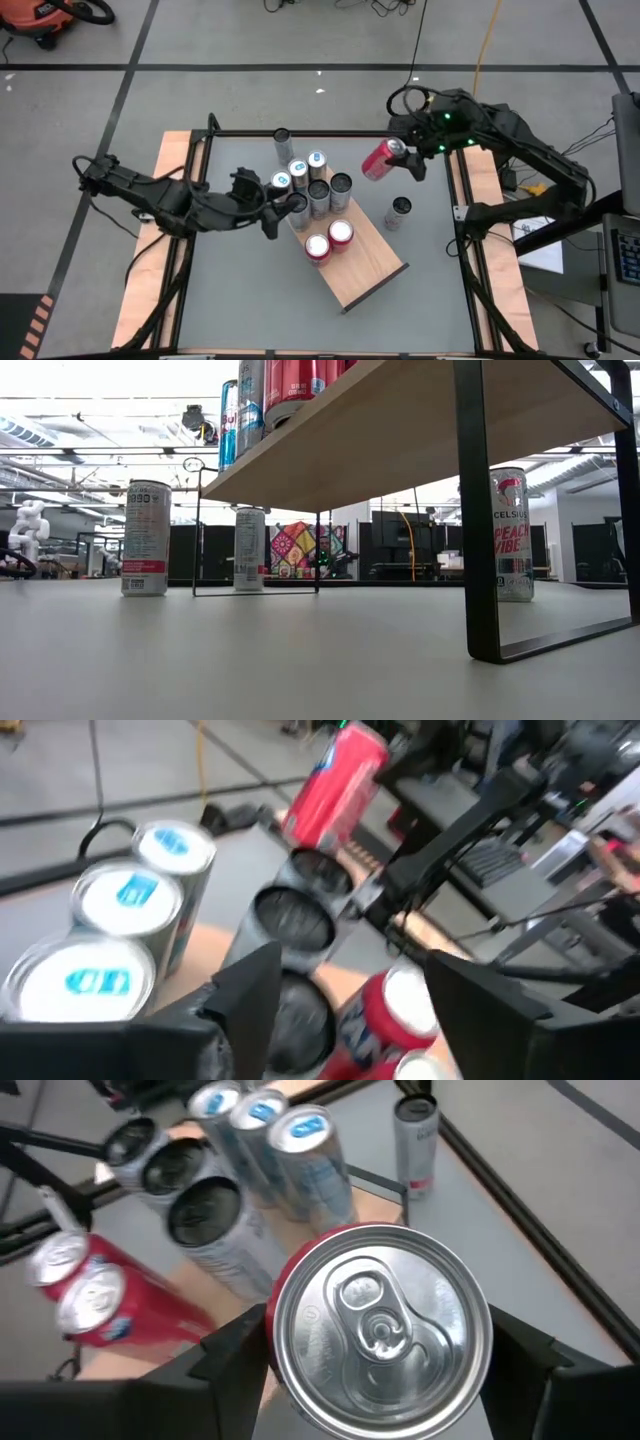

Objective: Place canned beverage on shelf
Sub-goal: Put the orange soda can on the shelf aligned with the other orange soda cans

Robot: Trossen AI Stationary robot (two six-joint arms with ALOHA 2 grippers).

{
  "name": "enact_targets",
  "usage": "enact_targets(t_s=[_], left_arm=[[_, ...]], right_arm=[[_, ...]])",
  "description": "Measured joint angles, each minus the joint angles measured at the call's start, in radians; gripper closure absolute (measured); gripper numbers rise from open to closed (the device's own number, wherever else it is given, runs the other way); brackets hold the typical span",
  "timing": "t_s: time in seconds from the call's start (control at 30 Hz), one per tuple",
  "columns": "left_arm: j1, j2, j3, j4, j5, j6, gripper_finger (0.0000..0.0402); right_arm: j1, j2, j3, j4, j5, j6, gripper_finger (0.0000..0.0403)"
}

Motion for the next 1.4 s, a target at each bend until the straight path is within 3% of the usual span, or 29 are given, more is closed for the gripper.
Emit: enact_targets(t_s=[0.27, 0.57, 0.77, 1.03, 1.2, 1.4], left_arm=[[0.065, 0.000, 0.000, 0.194, 0.002, 0.163, 0.0077], [0.137, 0.020, 0.000, 0.365, 0.112, 0.298, 0.0070], [0.215, 0.025, 0.000, 0.405, 0.267, 0.150, 0.0070], [0.334, 0.025, 0.000, 0.581, 0.546, 0.018, 0.0070], [0.411, 0.025, 0.000, 0.603, 0.713, -0.103, 0.0070], [0.459, 0.025, 0.000, 0.603, 0.841, -0.133, 0.0070]], right_arm=[[0.030, -0.061, 0.000, 0.038, -0.102, 0.080, 0.0156], [0.085, -0.102, 0.001, 0.238, -0.177, 0.090, 0.0156], [0.138, -0.100, 0.001, 0.355, -0.177, 0.048, 0.0156], [0.202, -0.081, 0.001, 0.528, -0.208, 0.024, 0.0156], [0.220, -0.059, 0.001, 0.634, -0.206, 0.046, 0.0156], [0.220, -0.025, 0.001, 0.705, -0.231, 0.080, 0.0156]])
